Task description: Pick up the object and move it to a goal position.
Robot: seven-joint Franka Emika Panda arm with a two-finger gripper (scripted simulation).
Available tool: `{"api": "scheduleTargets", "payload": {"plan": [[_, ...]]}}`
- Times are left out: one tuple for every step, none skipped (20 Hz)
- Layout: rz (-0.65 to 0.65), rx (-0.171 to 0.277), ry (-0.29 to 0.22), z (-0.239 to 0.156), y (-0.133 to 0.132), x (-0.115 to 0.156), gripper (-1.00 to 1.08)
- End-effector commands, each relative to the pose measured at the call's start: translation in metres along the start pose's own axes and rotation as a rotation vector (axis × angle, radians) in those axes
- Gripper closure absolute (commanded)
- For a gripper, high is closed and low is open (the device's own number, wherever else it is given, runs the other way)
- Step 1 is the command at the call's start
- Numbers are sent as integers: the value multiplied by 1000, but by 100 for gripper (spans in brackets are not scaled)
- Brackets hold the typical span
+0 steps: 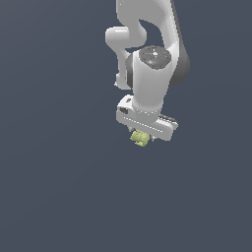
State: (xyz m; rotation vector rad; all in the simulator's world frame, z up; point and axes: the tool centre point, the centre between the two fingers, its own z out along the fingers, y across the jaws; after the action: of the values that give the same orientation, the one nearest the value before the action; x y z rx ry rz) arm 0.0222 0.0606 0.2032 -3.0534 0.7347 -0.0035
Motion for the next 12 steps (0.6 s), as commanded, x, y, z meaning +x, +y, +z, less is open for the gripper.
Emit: {"api": "scheduleTargets", "payload": {"plan": [[0, -1, -1, -26, 1, 7, 108], [0, -1, -1, -36, 1, 11, 108], [0, -1, -1, -46, 1, 14, 108], [0, -1, -1, -56, 1, 17, 108], [0, -1, -1, -66, 1, 20, 108], [0, -1, -1, -76, 1, 23, 108], [0, -1, -1, -85, 1, 26, 108], [0, -1, -1, -94, 1, 29, 108], [0, -1, -1, -103, 1, 31, 108], [0, -1, -1, -111, 1, 34, 108], [0, -1, -1, -119, 1, 37, 108], [0, -1, -1, -127, 1, 39, 108]]}}
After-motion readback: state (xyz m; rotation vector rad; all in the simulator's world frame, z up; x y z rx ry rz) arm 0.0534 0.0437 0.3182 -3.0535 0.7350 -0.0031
